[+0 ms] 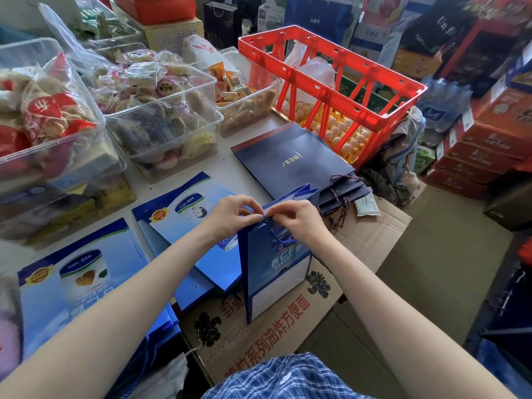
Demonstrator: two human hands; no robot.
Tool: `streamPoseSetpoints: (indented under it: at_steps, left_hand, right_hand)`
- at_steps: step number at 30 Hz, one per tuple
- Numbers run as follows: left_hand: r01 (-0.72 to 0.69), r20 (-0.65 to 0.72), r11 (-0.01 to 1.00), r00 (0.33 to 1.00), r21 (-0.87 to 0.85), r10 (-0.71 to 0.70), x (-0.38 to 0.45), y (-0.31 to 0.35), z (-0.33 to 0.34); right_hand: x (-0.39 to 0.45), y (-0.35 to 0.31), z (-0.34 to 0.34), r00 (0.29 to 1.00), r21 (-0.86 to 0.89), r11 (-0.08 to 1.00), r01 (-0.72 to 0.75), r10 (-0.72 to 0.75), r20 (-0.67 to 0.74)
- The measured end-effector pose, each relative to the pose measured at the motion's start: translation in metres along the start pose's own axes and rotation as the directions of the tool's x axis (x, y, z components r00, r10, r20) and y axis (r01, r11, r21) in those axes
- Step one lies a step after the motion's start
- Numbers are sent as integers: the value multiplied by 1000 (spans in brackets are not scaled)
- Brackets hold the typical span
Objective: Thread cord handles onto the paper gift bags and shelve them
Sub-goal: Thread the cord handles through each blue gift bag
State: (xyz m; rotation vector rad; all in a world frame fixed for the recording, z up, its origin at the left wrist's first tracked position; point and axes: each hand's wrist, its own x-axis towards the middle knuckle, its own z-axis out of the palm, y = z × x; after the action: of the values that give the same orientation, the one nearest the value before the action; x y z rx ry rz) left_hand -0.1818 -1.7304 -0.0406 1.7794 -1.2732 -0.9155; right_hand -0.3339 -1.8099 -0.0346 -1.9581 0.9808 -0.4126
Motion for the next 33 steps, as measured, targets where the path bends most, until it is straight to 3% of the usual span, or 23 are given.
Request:
streamPoseSetpoints:
  at_steps: [5, 11, 15, 19, 24, 29, 33]
  left_hand:
    - [2, -97, 997, 995, 80, 6, 2, 1, 5]
    - [-74, -43, 990, 996, 123, 79, 1, 3, 4]
    - [-63, -98, 986, 992, 156, 79, 2, 2, 7]
    - [-2, -157, 994, 987, 107, 19, 2, -4, 7]
    - [-1, -174, 997, 985, 75, 14, 4, -6, 8]
    - [-19, -163, 995, 986, 96, 34, 5, -7, 10]
    - [15, -182, 993, 983, 119, 7, 2, -16, 5]
  right_hand:
    - [-3, 1, 3, 998, 124, 991, -56, 59, -19]
    - [-1, 2, 6, 996, 183, 982, -53, 65, -60]
    - [0, 3, 8, 997, 137, 990, -43, 52, -59]
    - [-6, 15, 1, 974, 6, 994, -106, 105, -202]
    - [-14, 19, 17, 985, -112, 978, -174, 173, -17]
    - [-10, 10, 43, 955, 74, 956, -284, 289, -71]
    - [-11, 10, 34, 973, -22, 974, -227, 226, -46]
